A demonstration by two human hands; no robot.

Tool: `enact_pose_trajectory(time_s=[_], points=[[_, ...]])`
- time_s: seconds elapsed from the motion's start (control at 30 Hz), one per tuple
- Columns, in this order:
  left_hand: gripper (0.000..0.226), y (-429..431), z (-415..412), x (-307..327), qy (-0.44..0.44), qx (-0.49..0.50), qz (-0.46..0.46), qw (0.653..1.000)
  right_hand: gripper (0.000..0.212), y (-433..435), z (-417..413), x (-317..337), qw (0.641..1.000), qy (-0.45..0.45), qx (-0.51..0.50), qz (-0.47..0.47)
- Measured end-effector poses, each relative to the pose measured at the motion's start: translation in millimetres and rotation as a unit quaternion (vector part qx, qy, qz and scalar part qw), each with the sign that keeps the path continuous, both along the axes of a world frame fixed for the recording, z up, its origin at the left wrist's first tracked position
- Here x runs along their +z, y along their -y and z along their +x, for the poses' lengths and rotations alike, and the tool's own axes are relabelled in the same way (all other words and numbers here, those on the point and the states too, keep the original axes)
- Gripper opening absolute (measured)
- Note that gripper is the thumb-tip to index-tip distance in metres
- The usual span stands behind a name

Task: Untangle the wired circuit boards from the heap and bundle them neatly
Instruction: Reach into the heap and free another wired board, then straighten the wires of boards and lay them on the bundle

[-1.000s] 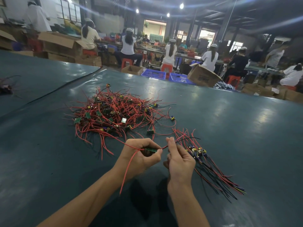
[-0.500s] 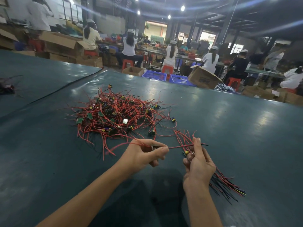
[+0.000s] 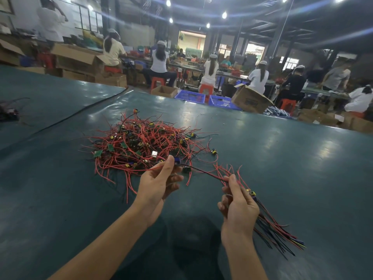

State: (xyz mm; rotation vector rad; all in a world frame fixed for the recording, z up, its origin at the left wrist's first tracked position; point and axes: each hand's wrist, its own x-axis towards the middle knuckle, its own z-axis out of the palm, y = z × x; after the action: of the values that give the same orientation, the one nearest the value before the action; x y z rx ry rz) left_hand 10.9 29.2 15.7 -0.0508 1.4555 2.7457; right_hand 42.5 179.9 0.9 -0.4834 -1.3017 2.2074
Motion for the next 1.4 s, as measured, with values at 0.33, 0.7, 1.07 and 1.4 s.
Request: enact_pose_trajectory(time_s=[0.33, 0.7, 1.07, 1.4], points=[[0.043, 14, -8, 5, 0.029, -0.030, 0.145, 0.989, 0.048, 6, 4, -3, 0.993, -0.058, 0.093, 0.053], [0.048, -1, 3, 2, 0.048, -0.256, -0.049, 0.964, 0.061, 26, 6, -8, 0.953, 0.052, 0.277, 0.108], [0.046, 1, 7, -1, 0.086, -0.349, -0.089, 0.929, 0.036, 24, 5, -10, 0.952, 0.035, 0.300, -0.054], [0.016, -6, 13, -10, -0.075, -0.315, -0.080, 0.943, 0.020, 21, 9, -2, 0.966, -0.015, 0.237, -0.098]])
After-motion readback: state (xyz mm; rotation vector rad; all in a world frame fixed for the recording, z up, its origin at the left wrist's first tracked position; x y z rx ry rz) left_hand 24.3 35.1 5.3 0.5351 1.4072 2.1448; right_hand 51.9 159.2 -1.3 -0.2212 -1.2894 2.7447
